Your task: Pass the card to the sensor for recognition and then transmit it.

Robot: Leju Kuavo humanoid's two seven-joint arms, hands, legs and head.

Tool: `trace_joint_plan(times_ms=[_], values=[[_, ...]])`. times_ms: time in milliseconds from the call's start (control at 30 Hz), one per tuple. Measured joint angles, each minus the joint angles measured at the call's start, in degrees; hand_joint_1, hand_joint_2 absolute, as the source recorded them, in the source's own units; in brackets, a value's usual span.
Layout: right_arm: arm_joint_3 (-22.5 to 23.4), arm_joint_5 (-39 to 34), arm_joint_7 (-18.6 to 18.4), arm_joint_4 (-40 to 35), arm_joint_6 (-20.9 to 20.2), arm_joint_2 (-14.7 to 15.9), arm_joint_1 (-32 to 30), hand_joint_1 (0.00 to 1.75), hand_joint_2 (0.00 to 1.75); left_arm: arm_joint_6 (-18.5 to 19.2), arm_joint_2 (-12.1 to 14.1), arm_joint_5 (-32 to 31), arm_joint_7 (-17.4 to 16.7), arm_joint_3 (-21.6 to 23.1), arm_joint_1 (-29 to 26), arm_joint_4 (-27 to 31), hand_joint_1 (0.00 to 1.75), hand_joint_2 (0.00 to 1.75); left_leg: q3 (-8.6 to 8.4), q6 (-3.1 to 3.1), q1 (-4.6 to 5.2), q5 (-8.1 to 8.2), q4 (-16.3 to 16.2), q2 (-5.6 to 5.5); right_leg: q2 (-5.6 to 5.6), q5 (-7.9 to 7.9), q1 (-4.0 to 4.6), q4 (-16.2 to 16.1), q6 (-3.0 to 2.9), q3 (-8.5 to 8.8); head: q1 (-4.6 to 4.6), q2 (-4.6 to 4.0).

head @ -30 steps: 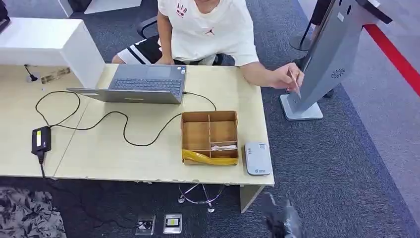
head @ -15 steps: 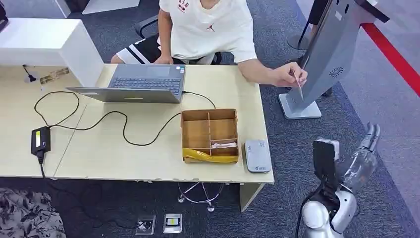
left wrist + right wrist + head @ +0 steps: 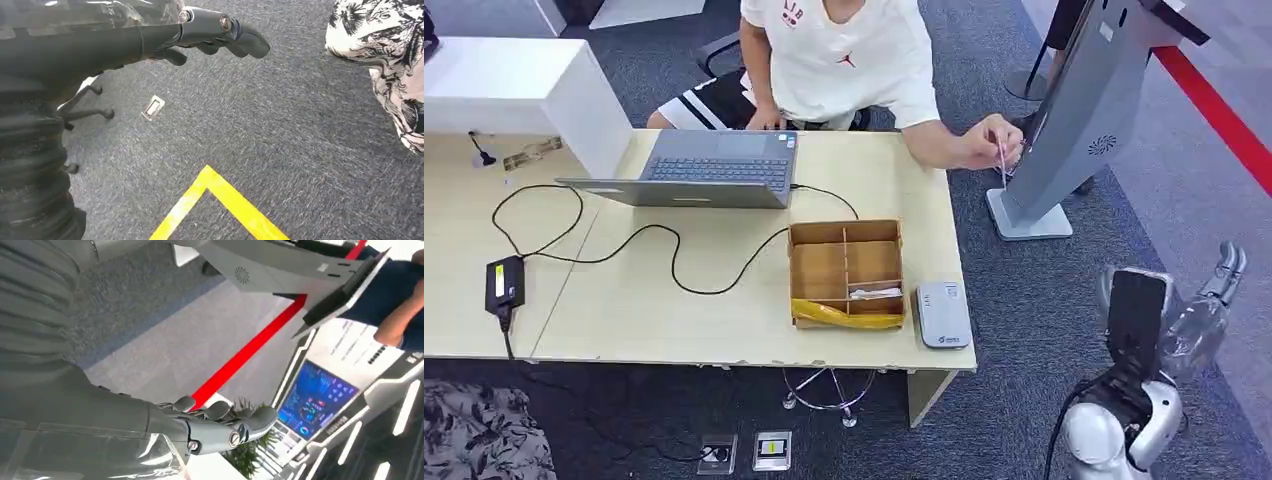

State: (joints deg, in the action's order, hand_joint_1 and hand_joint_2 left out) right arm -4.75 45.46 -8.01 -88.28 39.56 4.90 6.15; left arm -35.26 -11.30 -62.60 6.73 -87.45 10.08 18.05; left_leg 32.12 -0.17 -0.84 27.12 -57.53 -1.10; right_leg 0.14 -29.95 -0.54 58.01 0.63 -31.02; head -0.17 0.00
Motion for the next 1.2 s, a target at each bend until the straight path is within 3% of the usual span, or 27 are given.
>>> trace_joint_plan(times_ms=[267, 567, 933, 1167, 1200], values=[[-7.8, 2.3, -4.7, -2.0, 0.0, 4.3, 2.7, 0.00, 1.75, 0.0, 0.1, 0.3, 0.1, 0.0, 0.0, 0.0, 0.00, 1.75, 0.00, 0.01, 0.01, 0.00, 0.0, -0.01, 0.00, 0.00, -0.01, 0.0, 0.00, 0.00, 0.00, 0.00], [-16.5, 5.6, -6.9, -6.4, -0.8, 7.9, 6.9, 0.00, 1.75, 0.0, 0.1, -0.1, 1.4, 0.0, 0.1, -0.1, 0.00, 1.75, 0.00, 0.00, 0.00, 0.00, 0.0, -0.01, 0.00, 0.00, 0.00, 0.0, 0.00, 0.00, 0.00, 0.00], [-25.5, 6.8, -8.6, -8.9, -8.0, 9.6, 11.7, 0.00, 1.75, 0.0, 1.3, -1.9, 4.0, 0.0, 0.2, -2.6, 0.00, 1.75, 0.00, 0.01, 0.01, -0.01, 0.0, -0.01, 0.00, 0.00, -0.01, 0.0, 0.00, 0.00, 0.00, 0.00], [-25.8, 6.8, -8.6, -8.9, -8.7, 9.6, 11.9, 0.00, 1.75, 0.0, 1.4, -2.1, 4.2, 0.0, 0.2, -2.8, 0.00, 1.75, 0.00, 0.01, 0.01, -0.01, 0.0, 0.00, 0.00, 0.00, -0.01, 0.0, 0.00, 0.00, -0.02, -0.02], [-27.0, 6.6, -8.8, -8.9, -11.3, 9.7, 12.5, 0.00, 1.75, 0.0, 1.7, -2.4, 4.2, 0.0, 0.3, -3.4, 0.00, 1.75, 0.00, 0.00, 0.01, 0.00, 0.0, 0.00, 0.00, 0.00, -0.01, 0.0, 0.00, 0.00, 0.02, 0.00]])
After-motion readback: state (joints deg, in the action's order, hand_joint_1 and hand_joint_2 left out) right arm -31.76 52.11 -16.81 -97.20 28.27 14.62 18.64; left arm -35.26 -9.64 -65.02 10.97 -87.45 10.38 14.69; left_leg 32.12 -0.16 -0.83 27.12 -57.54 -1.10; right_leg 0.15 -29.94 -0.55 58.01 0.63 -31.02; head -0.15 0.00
